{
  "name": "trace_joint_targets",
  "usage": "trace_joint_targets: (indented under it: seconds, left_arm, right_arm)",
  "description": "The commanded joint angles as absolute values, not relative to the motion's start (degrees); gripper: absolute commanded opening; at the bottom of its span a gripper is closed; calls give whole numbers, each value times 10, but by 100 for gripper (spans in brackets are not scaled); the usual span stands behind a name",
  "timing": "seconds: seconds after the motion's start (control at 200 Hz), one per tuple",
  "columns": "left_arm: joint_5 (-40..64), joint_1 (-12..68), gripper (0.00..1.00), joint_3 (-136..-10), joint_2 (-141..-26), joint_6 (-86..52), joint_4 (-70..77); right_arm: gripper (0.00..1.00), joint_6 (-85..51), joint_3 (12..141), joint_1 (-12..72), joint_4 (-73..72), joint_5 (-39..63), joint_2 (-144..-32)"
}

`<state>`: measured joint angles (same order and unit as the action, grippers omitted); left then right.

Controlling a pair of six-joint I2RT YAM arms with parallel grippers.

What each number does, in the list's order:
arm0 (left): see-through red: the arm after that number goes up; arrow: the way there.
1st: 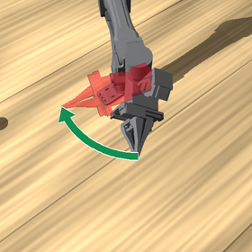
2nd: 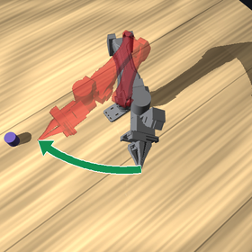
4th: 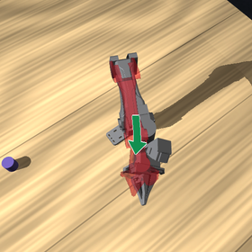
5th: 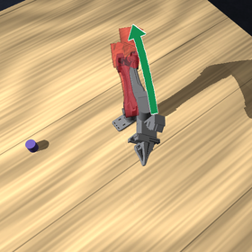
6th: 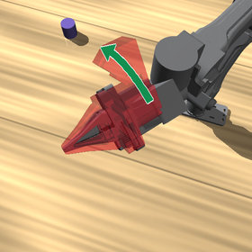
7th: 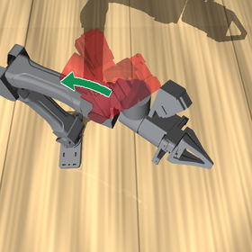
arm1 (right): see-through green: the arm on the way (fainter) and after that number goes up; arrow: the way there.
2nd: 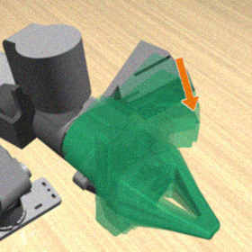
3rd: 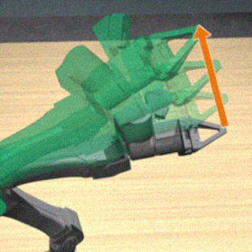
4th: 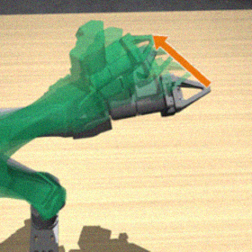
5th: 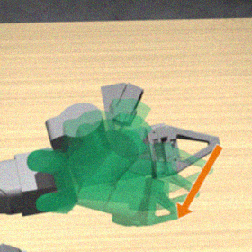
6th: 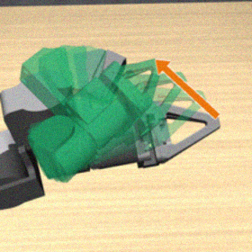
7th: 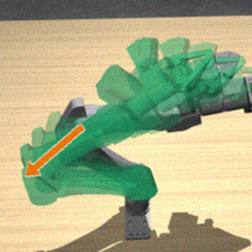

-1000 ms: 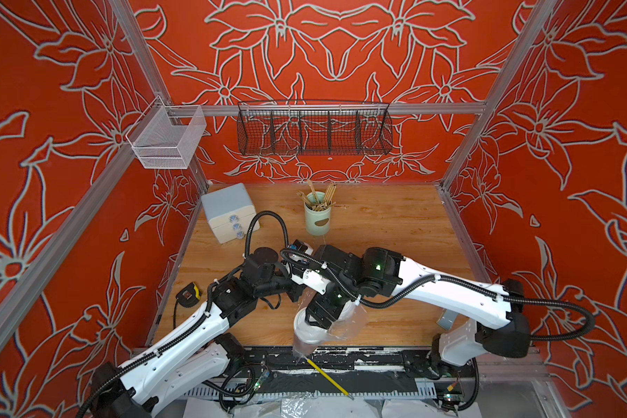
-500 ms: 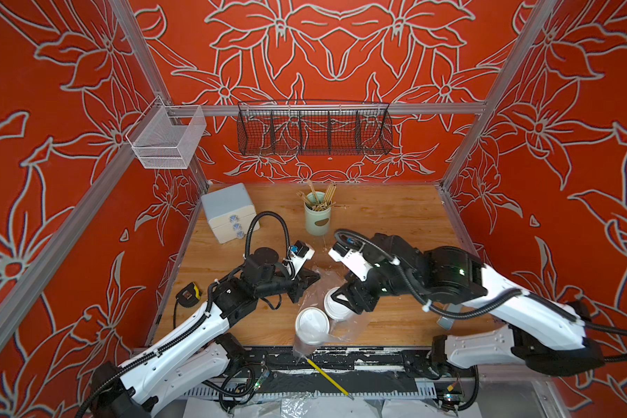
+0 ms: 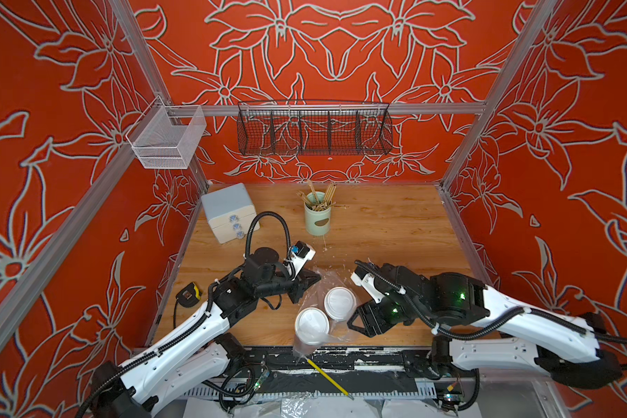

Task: Pack milk tea into plastic carrier bags
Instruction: Place the milk tea cup in the plastic carrier bag, then adjust the plastic carrier bag at the center of the board.

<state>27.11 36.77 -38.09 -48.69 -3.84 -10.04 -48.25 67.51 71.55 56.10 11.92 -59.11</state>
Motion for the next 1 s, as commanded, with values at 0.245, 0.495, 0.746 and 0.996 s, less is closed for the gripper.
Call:
trace_joint_targets:
  seconds: [0.245, 0.495, 0.746, 0.996]
  left_arm:
    - [282, 370, 0, -390, -493, -28, -84]
    - [282, 370, 0, -390, -491, -29, -86]
    - [285, 371, 0, -383, -480, -32, -83]
    - [284, 374, 0, -378, -474, -31, -83]
  right_arm:
    - [69, -619, 658, 802, 522, 121, -568]
    - [70, -685, 614, 839, 457, 85, -565]
    - [73, -777, 538, 842, 388, -38, -508]
    - [70, -779, 524, 842, 344, -84, -487]
